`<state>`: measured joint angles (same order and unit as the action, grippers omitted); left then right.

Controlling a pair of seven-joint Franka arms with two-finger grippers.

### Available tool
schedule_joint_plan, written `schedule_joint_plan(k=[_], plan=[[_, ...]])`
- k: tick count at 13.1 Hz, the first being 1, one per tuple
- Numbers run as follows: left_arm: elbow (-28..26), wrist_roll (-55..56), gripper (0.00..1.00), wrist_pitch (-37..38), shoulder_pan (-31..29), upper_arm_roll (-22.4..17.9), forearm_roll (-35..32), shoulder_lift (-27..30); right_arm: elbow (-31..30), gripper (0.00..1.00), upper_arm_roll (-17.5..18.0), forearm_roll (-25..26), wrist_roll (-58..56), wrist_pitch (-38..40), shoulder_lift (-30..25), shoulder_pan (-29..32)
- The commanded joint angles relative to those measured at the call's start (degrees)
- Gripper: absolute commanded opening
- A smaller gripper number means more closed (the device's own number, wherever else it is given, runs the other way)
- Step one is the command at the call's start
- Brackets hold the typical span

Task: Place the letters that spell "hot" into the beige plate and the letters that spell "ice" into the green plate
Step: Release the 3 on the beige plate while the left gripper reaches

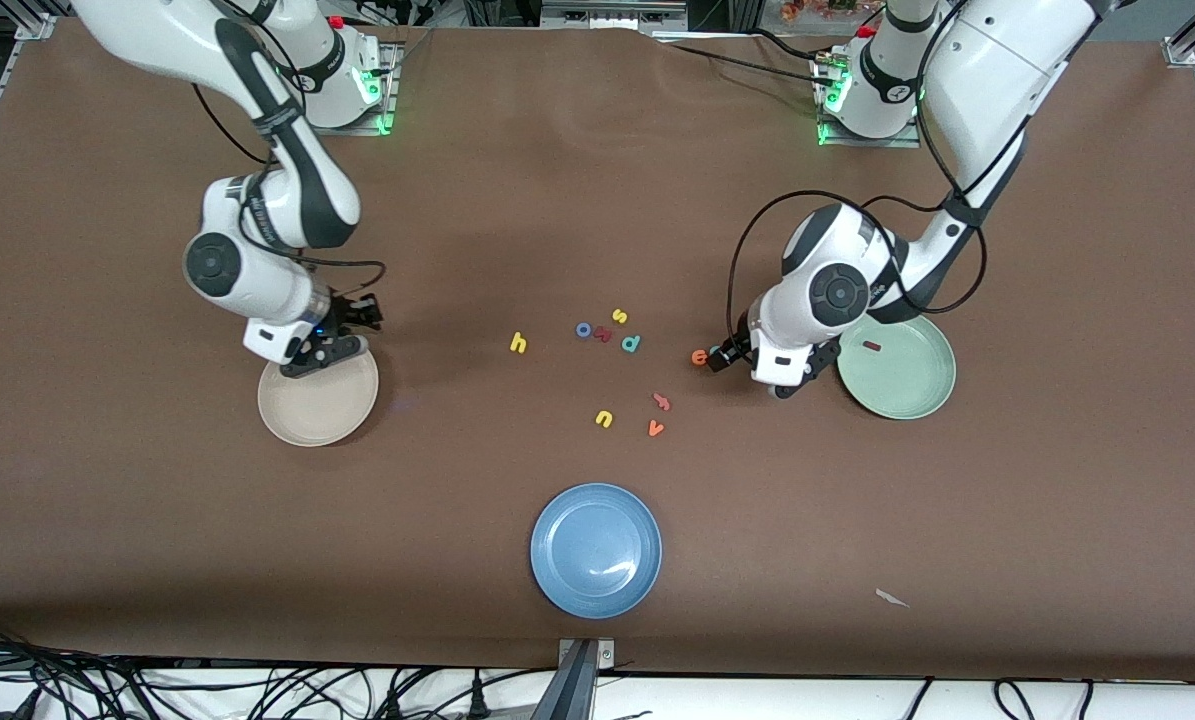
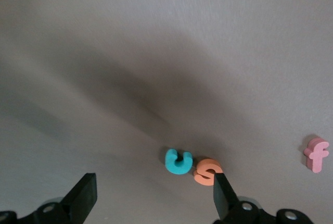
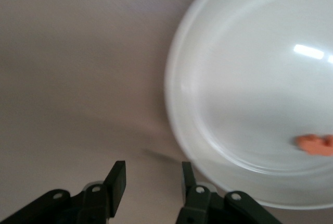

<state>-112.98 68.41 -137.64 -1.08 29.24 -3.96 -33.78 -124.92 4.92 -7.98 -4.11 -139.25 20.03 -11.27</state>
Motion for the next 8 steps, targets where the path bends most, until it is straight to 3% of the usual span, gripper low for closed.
schedule_joint_plan(k=[1, 3, 7, 8], plan=[[0.3, 7.0, 0.96, -3.5, 1.3, -0.6, -6.6, -2.4, 6.9, 0.51, -0.8, -0.7, 19.1, 0.1, 4.6, -7.4], [0.7, 11.4, 0.94, -3.7, 1.2, -0.6, -12.5, -3.6, 11.0, 0.51, -1.0, -0.5, 30.8, 0.1, 7.4, -11.8], [0.7, 12.6, 0.88, -3.7, 1.3, -0.6, -13.2, -3.8, 17.5, 0.51, -4.6, 0.1, 49.2, 0.2, 11.8, -21.0], [0.7, 13.3, 0.83, -3.7, 1.4, -0.6, -13.3, -4.1, 19.3, 0.51, -5.5, 0.2, 53.6, 0.2, 13.3, -23.2]])
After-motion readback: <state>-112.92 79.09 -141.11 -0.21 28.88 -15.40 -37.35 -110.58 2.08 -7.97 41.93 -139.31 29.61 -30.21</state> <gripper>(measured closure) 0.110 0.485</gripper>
